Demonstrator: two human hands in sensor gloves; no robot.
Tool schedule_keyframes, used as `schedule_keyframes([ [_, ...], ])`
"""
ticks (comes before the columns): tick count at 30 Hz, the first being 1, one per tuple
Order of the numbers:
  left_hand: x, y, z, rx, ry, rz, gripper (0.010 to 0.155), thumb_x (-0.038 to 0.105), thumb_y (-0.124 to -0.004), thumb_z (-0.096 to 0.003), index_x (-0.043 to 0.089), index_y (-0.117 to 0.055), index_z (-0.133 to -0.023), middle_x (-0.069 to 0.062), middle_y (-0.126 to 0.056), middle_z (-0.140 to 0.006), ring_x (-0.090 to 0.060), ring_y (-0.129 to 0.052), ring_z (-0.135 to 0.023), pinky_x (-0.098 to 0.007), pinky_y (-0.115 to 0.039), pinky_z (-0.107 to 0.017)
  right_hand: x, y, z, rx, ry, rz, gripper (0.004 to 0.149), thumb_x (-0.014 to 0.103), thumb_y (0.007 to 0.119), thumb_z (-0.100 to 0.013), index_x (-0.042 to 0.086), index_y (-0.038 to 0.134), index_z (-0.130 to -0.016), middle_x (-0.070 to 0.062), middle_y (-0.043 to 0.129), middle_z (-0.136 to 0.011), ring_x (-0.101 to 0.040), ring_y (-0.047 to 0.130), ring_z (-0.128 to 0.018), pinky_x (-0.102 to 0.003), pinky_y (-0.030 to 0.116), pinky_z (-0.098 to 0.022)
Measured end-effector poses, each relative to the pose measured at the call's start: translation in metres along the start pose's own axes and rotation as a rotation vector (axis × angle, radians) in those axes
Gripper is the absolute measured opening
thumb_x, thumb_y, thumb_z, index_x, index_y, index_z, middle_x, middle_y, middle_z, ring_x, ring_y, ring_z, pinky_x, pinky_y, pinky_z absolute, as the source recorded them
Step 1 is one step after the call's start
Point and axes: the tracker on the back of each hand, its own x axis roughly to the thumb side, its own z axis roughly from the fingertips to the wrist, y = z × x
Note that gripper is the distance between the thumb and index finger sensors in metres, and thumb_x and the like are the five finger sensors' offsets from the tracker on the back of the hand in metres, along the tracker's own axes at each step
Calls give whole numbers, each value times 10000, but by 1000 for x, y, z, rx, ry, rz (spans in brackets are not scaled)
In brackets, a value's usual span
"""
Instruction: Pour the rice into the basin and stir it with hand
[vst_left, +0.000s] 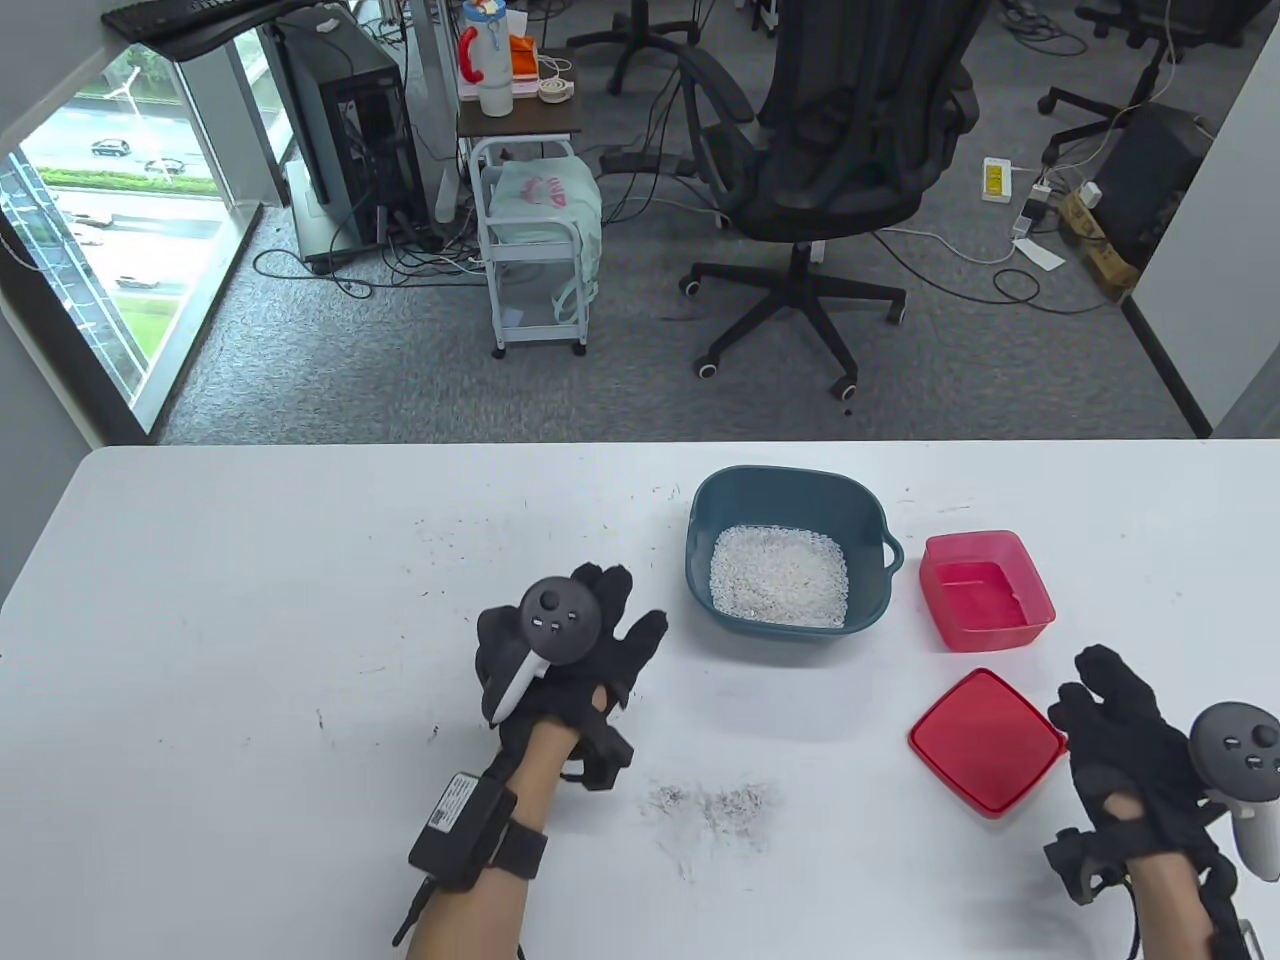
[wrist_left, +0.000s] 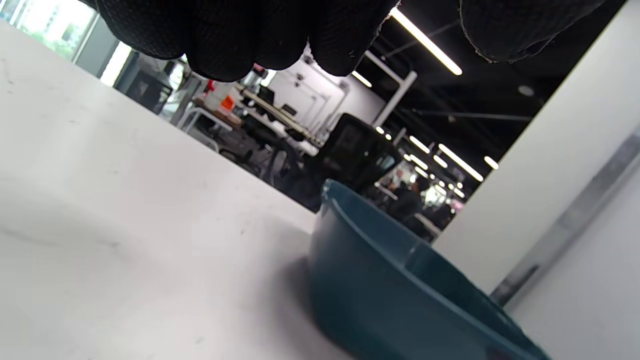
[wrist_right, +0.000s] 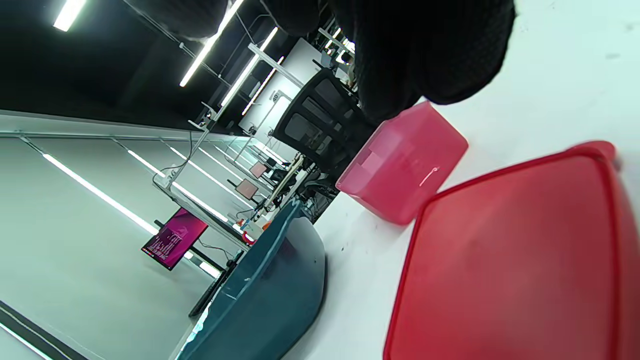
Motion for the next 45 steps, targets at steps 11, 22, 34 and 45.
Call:
schedule_keyframes([
  [11, -7, -80, -130, -162, 273, 24, 796, 516, -847, -423, 123, -620, -1077, -252, -636, -1107, -399, -909, -785, -557, -817, -544, -20, 25, 3, 138, 2, 89, 635, 381, 742, -377, 40, 672, -908, -329, 633, -906, -511, 932, -590, -616, 804, -395],
  [22, -8, -90, -158, -300, 198, 98, 581, 306, -912, -427, 41, -811, -935, -260, -955, -850, -219, -1114, -263, -350, -969, -148, -27, 24, 0, 169, 17, 90, 631, 381, 740, -379, 39, 681, -906, -328, 642, -905, -517, 931, -597, -622, 798, -404],
  [34, -26, -21, -53, -258, -32, 377, 649, 219, -920, -402, -51, -718, -956, -335, -889, -825, -193, -1129, -72, -291, -1001, -15, -22, 27, 2, 177, -11, 94, 630, 382, 739, -379, 41, 684, -905, -325, 644, -906, -518, 927, -606, -626, 795, -409],
  [45, -59, -49, 80, -213, -42, 620, 706, 185, -911, -403, -85, -646, -999, -404, -796, -894, -222, -1107, -51, -299, -982, 16, -37, 30, -2, 210, 47, 61, 627, 379, 739, -380, 35, 689, -901, -331, 649, -901, -522, 926, -604, -631, 793, -406],
])
